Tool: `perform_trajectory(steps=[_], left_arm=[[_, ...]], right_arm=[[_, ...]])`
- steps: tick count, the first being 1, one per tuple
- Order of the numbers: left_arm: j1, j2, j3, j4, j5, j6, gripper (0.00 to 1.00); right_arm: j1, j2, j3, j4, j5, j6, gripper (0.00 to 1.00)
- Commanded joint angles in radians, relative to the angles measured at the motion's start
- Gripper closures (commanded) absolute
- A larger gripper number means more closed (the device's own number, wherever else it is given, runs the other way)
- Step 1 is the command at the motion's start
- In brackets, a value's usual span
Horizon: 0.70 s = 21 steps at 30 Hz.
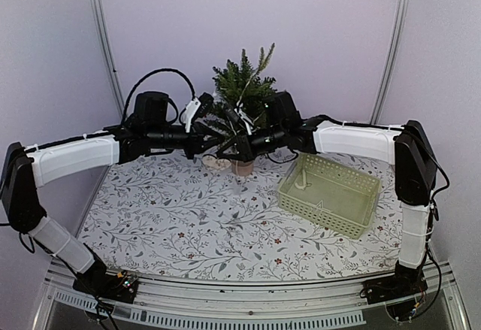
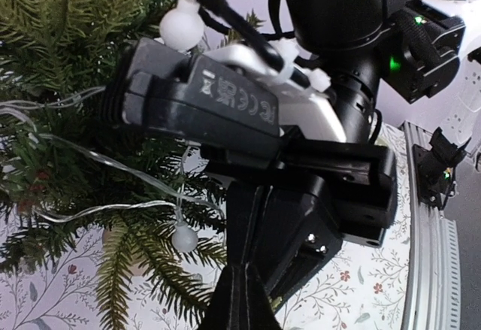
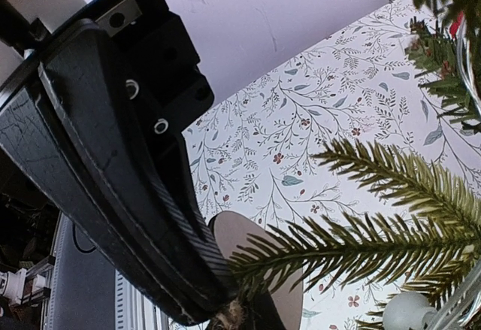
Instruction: Decorate the small christmas tree
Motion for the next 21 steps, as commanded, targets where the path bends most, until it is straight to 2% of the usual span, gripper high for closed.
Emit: perform_trajectory(steps=[1,13,21], left_arm=[[0.006,-0.003,0.021,-0.011,-0.054,0.0,1.0],[0.046,-0.065,-0.033,0.044,-0.087,0.025,1.0],[0.049,-0.102,-0.047,0.031,-0.08,0.039,1.0]], right_arm=[[-0.01,-0.006,0.029,-0.009,0.024,-0.003,1.0],[-0.014,-0.022,0.014,-0.041,0.067,-0.012,0.93],[-0.013,-0.026,0.019,-0.013,0.06,-0.016,0.97]])
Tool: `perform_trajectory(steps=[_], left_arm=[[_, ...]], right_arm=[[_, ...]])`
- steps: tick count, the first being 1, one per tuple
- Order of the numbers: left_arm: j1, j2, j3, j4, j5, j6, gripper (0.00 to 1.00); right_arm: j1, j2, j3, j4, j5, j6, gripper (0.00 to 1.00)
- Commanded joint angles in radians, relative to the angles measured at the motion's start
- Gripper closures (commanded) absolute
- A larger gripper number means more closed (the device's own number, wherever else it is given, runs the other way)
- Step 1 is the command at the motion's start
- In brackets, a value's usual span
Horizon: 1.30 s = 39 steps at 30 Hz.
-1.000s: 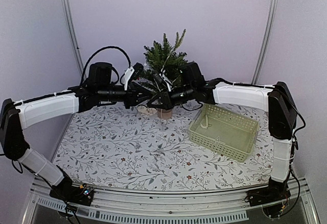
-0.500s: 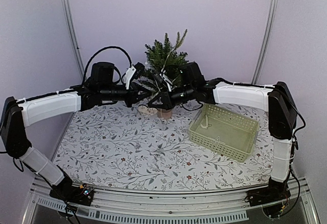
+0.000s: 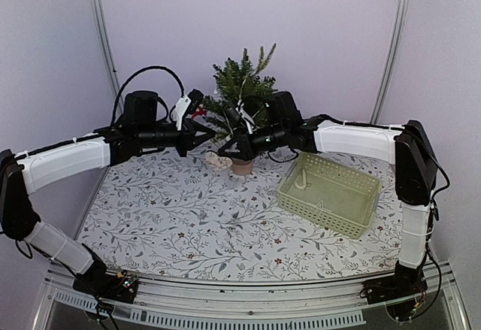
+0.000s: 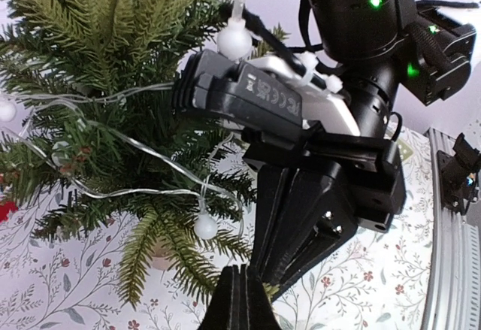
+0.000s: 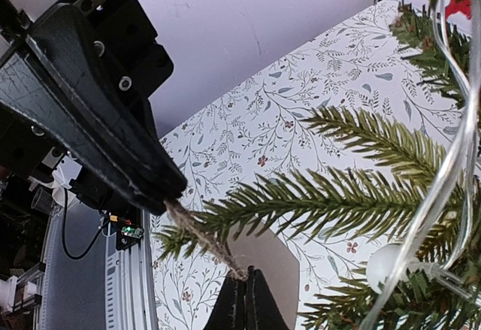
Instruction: Decorate the small christmas tree
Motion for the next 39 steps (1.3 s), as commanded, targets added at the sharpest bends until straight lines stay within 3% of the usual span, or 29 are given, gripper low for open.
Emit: perform_trajectory(steps=[1,6,19,23,27,33,39], left_arm=[[0.012,-0.034,-0.011,0.024,-0.015,0.013,1.0],[0.016,-0.024,-0.025,0.011,-0.072,0.015,1.0],[0.019,0.028,-0.006,0.038,-0.027,-0.009,0.99],[0.018,0.011,-0.006,0.036,-0.03,-0.01,0.82],[0.021,-0.017,-0.018,0.048,-0.043,-0.02,0.72],[0.033,-0.058,-0.05,0.076,-0.064,-0.054,0.56],[0.058,-0.114,-0.123,0.124,-0.082,-0.13,0.49]], right_arm=[[-0.007,-0.021,0.025,-0.002,0.011,-0.008,0.97],[-0.002,-0.002,0.047,-0.021,0.017,-0.006,0.98],[0.008,-0.024,-0.025,-0.102,0.073,-0.058,1.0],[0.011,-0.016,-0.024,-0.1,0.085,-0.051,0.99],[0.014,-0.017,-0.028,-0.104,0.092,-0.052,0.94],[0.023,-0.033,-0.036,-0.11,0.103,-0.063,0.77],[0.024,-0.088,-0.068,-0.088,0.128,-0.06,0.62]])
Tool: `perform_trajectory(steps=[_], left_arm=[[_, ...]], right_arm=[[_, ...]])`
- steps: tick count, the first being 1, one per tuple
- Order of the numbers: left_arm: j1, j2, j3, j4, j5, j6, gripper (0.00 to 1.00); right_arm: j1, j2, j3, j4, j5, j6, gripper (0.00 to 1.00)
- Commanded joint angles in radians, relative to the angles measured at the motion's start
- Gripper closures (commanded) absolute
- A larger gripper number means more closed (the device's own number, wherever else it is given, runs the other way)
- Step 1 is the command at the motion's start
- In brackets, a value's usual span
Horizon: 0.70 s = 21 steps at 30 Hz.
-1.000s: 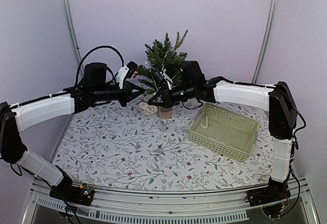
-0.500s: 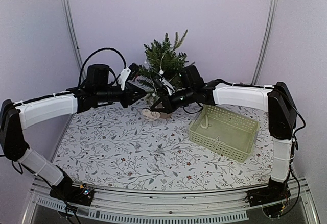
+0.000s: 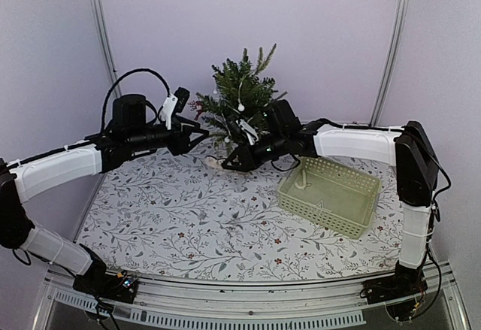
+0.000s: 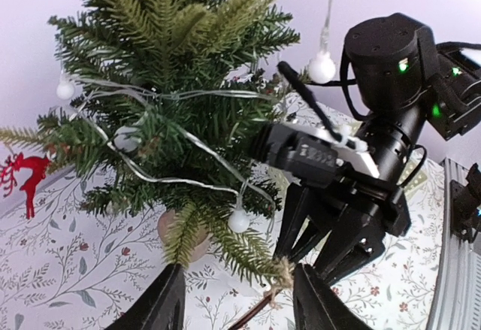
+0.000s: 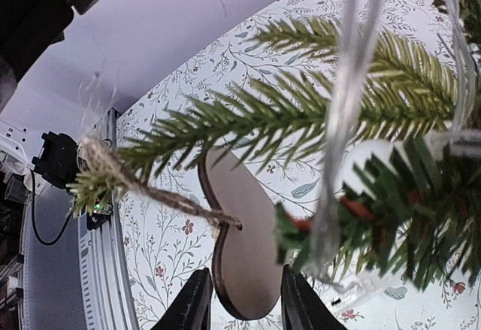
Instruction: Decorate the small christmas tree
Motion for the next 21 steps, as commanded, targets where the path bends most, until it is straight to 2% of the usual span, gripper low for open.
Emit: perform_trajectory(steps=[1,6,9,16,21], left_arm=[[0.03,-0.051,-0.056,0.06,-0.026,-0.068,0.48],[0.049,-0.1,-0.12,0.104,-0.049,-0.133,0.45],[0.056,-0.133,-0.163,0.125,-0.074,-0.162,0.44],[0.066,-0.17,-0.209,0.149,-0.099,-0.211,0.44],[0.068,-0.171,-0.217,0.162,-0.12,-0.23,0.45]], right_arm=[[0.005,-0.094,-0.035,0.013,0.034,-0.006,0.59],[0.003,-0.16,-0.075,0.015,0.058,-0.005,0.49],[-0.026,-0.22,-0.127,0.031,0.039,0.032,0.48],[-0.201,-0.382,-0.333,0.121,-0.024,0.181,0.48],[-0.333,-0.406,-0.394,0.2,-0.04,0.28,0.49]])
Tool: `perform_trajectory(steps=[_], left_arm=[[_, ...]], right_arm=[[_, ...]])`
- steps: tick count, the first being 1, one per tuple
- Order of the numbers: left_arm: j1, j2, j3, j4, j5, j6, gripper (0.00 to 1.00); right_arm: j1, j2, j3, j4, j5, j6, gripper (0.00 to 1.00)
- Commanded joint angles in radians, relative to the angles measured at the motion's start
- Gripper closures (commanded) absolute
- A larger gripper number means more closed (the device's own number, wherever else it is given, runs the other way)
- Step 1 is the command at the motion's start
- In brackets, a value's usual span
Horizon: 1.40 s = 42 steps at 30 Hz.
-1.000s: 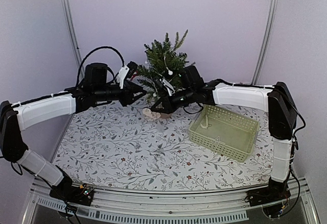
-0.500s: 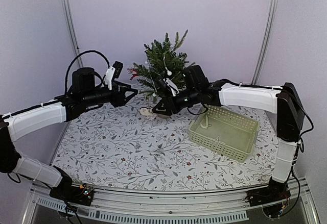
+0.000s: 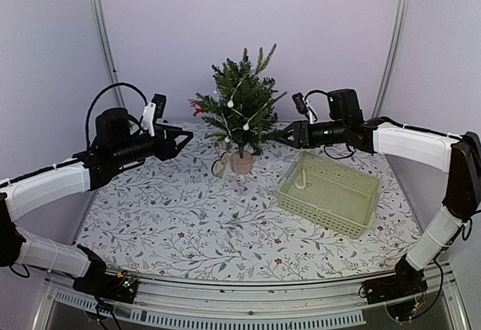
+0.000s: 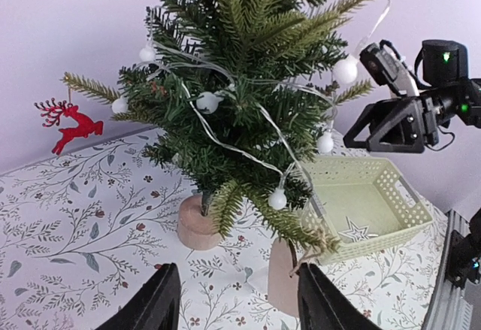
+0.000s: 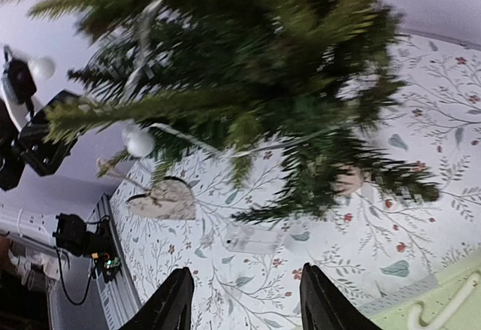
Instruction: Decorate the small christmas tree
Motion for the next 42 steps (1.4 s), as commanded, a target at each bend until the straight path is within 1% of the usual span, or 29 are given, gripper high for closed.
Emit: perform_trajectory(steps=[1,3,6,11,18,21,25,31,35,42], left_arm=[[0.014,-0.014,-0.015,0.038,-0.03,-0.031,0.45],[0.014,-0.014,-0.017,0.037,-0.039,-0.036,0.45],[0.015,-0.014,-0.019,0.035,-0.051,-0.041,0.45],[0.018,-0.016,-0.02,0.029,-0.071,-0.046,0.46],[0.023,-0.027,-0.033,0.027,-0.08,-0.05,0.46],[0.025,-0.03,-0.037,0.022,-0.084,-0.045,0.47],[0.03,-0.031,-0.041,0.02,-0.085,-0.042,0.47],[0.038,-0.031,-0.046,0.017,-0.081,-0.039,0.47],[0.041,-0.032,-0.05,0.018,-0.083,-0.038,0.47],[0.043,-0.04,-0.055,0.014,-0.081,-0.034,0.47]], right_arm=[[-0.098,-0.016,-0.031,0.108,-0.017,0.126,0.49],[-0.132,0.013,-0.01,0.107,0.003,0.156,0.5],[-0.164,0.104,0.044,0.101,0.031,0.199,0.51],[-0.171,0.28,0.161,0.102,0.044,0.277,0.54],[-0.192,0.472,0.321,0.149,0.125,0.355,0.57],[-0.193,0.544,0.412,0.162,0.104,0.386,0.58],[-0.189,0.663,0.484,0.193,0.064,0.436,0.59],[-0.16,0.755,0.585,0.19,0.007,0.445,0.58],[-0.133,0.79,0.603,0.193,-0.014,0.455,0.58],[-0.084,0.841,0.627,0.198,-0.042,0.475,0.66]])
